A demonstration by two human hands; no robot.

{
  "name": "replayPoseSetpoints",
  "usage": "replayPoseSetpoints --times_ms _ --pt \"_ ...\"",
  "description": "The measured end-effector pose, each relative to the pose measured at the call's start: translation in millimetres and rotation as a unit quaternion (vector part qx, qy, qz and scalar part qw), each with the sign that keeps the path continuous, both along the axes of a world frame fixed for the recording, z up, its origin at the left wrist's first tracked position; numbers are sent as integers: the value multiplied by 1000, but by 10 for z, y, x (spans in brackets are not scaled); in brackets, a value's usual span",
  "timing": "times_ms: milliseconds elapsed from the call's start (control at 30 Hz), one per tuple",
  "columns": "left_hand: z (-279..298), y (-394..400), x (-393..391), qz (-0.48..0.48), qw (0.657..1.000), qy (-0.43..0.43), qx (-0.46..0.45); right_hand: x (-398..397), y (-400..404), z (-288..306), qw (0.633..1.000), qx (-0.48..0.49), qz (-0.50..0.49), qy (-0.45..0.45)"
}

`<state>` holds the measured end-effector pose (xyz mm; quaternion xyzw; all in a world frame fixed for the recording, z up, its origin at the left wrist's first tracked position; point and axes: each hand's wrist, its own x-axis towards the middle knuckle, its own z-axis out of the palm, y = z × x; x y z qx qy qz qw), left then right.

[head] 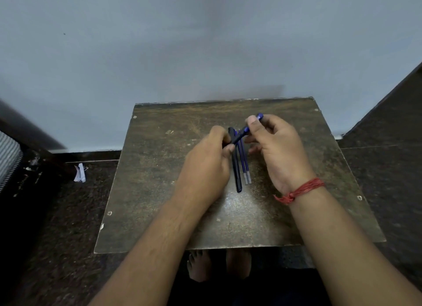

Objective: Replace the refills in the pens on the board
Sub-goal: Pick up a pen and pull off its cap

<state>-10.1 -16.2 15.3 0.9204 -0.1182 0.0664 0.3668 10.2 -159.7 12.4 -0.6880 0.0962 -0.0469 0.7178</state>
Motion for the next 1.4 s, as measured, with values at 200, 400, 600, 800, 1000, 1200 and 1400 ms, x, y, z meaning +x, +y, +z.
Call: replayPoseSetpoints --times_ms 200,400,600,800,1000,1200,1400 --pt "-42 1 4 -22 999 12 -30 10 1 -20 995 102 4 -2" --pt "-16 -12 20 -20 999 14 -30 -20 33 50 985 168 -35 -5" --pt "32 -71 29 -24 998 3 -60 -16 127 120 974 203 -99 -37" --pt "101 -69 38 -33 994 5 -102 -3 166 185 964 240 -95 -69" --pt "60 58 4 -27 993 18 -117 151 -208 355 881 430 -160 -114" --pt "-81 187 99 104 979 28 -176 94 -604 -11 969 -165 -179 -38" --pt "-157 227 116 131 977 30 -163 90 -413 -25 879 -472 -31 62"
